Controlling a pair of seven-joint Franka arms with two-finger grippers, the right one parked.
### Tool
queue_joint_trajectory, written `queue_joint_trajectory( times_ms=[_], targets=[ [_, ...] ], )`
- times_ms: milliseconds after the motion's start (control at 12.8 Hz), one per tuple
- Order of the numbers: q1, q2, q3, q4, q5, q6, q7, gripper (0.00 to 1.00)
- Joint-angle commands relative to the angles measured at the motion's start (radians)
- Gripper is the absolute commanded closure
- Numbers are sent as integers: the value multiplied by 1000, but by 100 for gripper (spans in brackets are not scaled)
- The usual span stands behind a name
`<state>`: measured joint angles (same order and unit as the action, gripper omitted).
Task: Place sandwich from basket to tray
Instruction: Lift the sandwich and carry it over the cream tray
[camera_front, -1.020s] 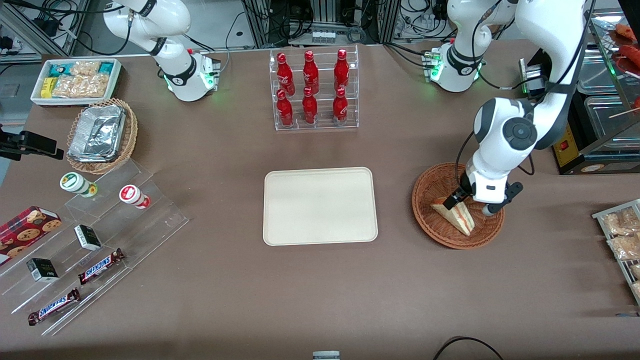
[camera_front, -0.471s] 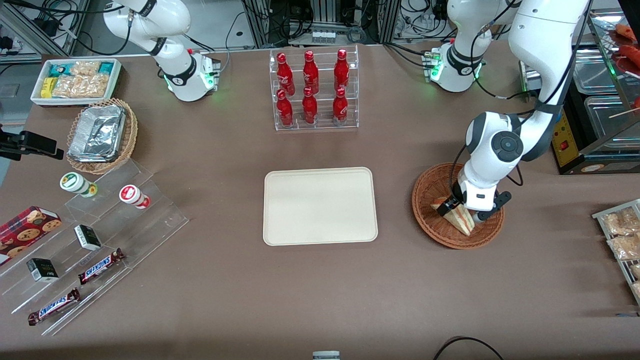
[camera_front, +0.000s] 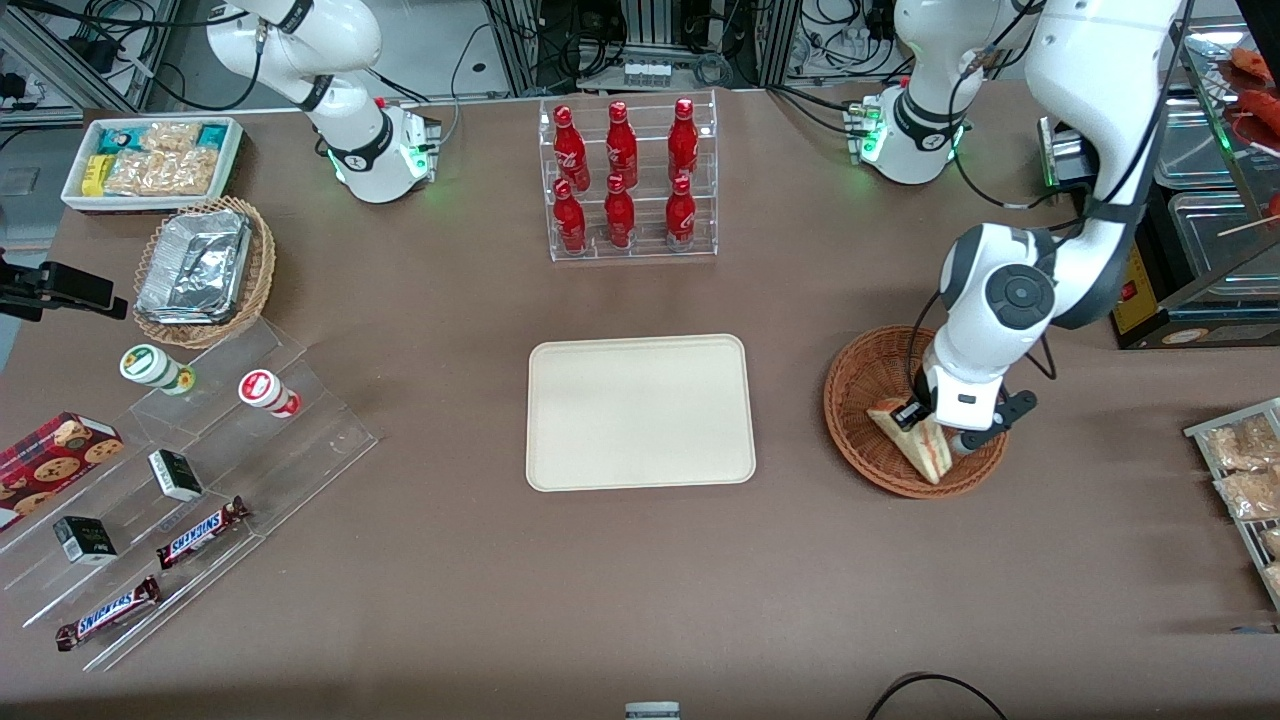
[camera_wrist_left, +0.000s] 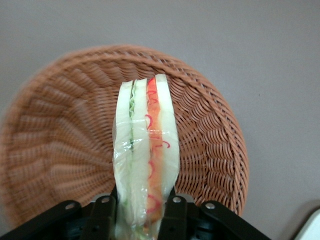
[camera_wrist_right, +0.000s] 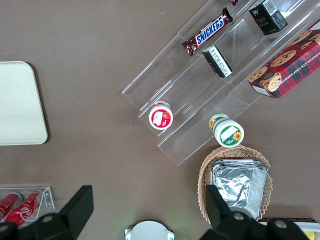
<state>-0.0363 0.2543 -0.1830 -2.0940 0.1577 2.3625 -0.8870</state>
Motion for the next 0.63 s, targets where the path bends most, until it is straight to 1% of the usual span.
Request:
queue_joint_trajectory(
  times_ms=[0,157,314,392,471,549],
  targets=[
    [-54,-46,-24,180,17,-261,-15,100],
    [-124,-23,-38,311,7,-391,-23,100],
    [-222,2,-38,376,-4,-404,-27,100],
    [-256,26,-39,406,-24,-399,-27,100],
    [-307,77,-39,463,-56,-405,-30,100],
    [-368,129,-38,504,-61,-407,-39,100]
  ],
)
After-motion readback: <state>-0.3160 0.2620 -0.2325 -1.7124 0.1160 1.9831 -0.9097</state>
